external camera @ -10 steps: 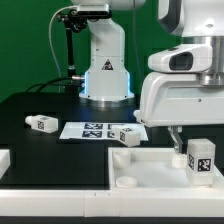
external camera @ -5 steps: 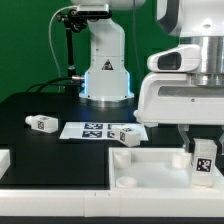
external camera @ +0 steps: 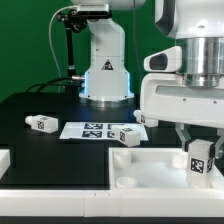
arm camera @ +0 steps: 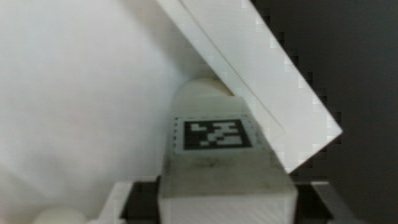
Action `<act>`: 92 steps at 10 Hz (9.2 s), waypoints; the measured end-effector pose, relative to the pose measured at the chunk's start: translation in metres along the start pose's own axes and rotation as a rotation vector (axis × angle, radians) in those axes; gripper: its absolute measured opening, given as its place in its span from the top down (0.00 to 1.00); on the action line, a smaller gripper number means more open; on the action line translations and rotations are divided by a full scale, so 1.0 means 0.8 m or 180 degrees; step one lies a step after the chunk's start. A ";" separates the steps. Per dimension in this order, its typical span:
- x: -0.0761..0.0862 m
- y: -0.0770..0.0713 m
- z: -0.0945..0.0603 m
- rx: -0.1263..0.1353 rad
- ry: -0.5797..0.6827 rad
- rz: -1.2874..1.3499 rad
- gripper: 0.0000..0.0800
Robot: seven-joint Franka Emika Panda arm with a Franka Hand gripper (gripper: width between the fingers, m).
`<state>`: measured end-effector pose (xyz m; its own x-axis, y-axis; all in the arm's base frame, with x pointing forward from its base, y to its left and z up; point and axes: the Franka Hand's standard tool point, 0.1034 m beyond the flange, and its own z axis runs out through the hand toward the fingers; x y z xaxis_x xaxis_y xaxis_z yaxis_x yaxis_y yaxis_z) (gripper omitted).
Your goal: Assemble one leg
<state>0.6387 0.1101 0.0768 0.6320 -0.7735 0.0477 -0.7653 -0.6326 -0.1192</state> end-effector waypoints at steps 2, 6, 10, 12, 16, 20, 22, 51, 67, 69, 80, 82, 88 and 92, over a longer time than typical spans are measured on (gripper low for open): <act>0.004 0.001 -0.001 -0.0004 -0.0098 0.0612 0.64; 0.007 0.004 -0.001 0.0027 -0.0185 0.1320 0.63; 0.003 -0.004 0.002 -0.0030 -0.0209 -0.0458 0.22; 0.004 -0.002 0.003 -0.0034 -0.0197 -0.0923 0.19; 0.014 0.001 0.001 -0.0074 -0.0153 -0.2605 0.19; 0.015 0.002 0.003 -0.0113 -0.0148 -0.3356 0.34; 0.015 0.002 0.003 -0.0113 -0.0148 -0.3314 0.56; 0.003 0.001 0.006 -0.0062 -0.0136 0.1509 0.64; -0.002 0.002 0.016 -0.0122 -0.0141 -0.1695 0.19; -0.002 0.002 0.016 -0.0130 -0.0137 -0.1921 0.33; 0.028 0.038 0.011 -0.0418 -0.0078 0.0157 0.64; 0.044 0.054 0.007 -0.0513 -0.0017 0.0713 0.64; 0.069 0.068 0.001 -0.0537 0.0193 0.1377 0.64; 0.065 0.044 -0.028 -0.0356 0.0210 0.1195 0.21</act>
Offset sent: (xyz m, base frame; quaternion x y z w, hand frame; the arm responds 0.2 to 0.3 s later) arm 0.0060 0.0013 -0.0020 0.0242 -0.0553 0.2553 0.9650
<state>0.6417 0.0471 0.0975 0.2992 -0.9504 0.0854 -0.9525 -0.3027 -0.0318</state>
